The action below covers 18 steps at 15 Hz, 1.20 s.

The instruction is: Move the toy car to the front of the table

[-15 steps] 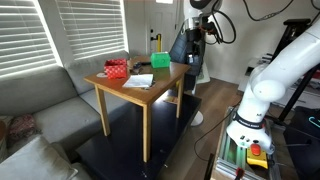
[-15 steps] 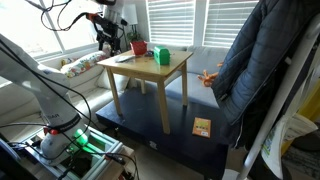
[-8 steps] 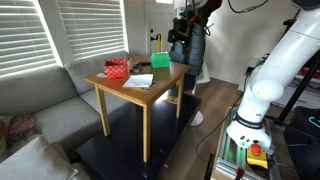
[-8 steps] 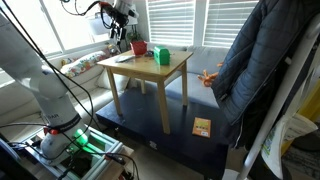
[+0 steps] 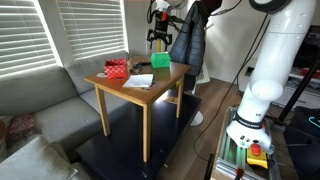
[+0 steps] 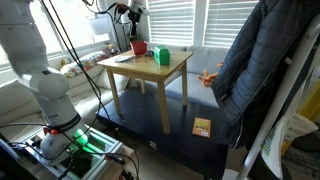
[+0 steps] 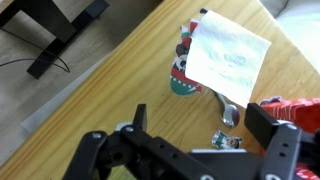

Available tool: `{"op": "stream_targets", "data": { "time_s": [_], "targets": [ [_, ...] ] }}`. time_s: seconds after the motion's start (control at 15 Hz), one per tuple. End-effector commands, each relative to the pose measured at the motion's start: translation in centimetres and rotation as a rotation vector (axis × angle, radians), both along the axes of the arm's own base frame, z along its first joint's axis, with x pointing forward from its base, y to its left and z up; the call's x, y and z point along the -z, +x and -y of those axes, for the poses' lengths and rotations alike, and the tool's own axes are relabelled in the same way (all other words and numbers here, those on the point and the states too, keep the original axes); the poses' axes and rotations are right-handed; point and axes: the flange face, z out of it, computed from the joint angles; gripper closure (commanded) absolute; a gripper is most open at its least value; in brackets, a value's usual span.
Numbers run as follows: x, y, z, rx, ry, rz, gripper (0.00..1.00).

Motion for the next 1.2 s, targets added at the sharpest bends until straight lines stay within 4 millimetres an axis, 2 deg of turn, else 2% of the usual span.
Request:
{"op": "stream_targets", "data": {
  "time_s": [0.0,0.27,0.47,0.53,0.6,0.8,1.0,1.13],
  "targets": [
    [0.9,4.4,0.3,0.196,-0.040,-0.016,0.00],
    [3.0,7.5,0.0,0.406,-0.096,-0.006,0.00],
    [4.6,8.9,-0.7,0.552,-0.156,-0.010,0.00],
    [4.9,9.1,-0.9,0.599,-0.178,-0.008,0.00],
    [5.0,8.1,-0.2,0.514,-0.138,-0.017,0.00],
    [5.5,8.7,-0.8,0.568,-0.165,-0.021,0.00],
    [5.3,8.8,-0.7,0.576,-0.165,-0.019,0.00],
    [5.5,9.7,-0.4,0.635,-0.177,-0.025,0.00]
  ]
}}
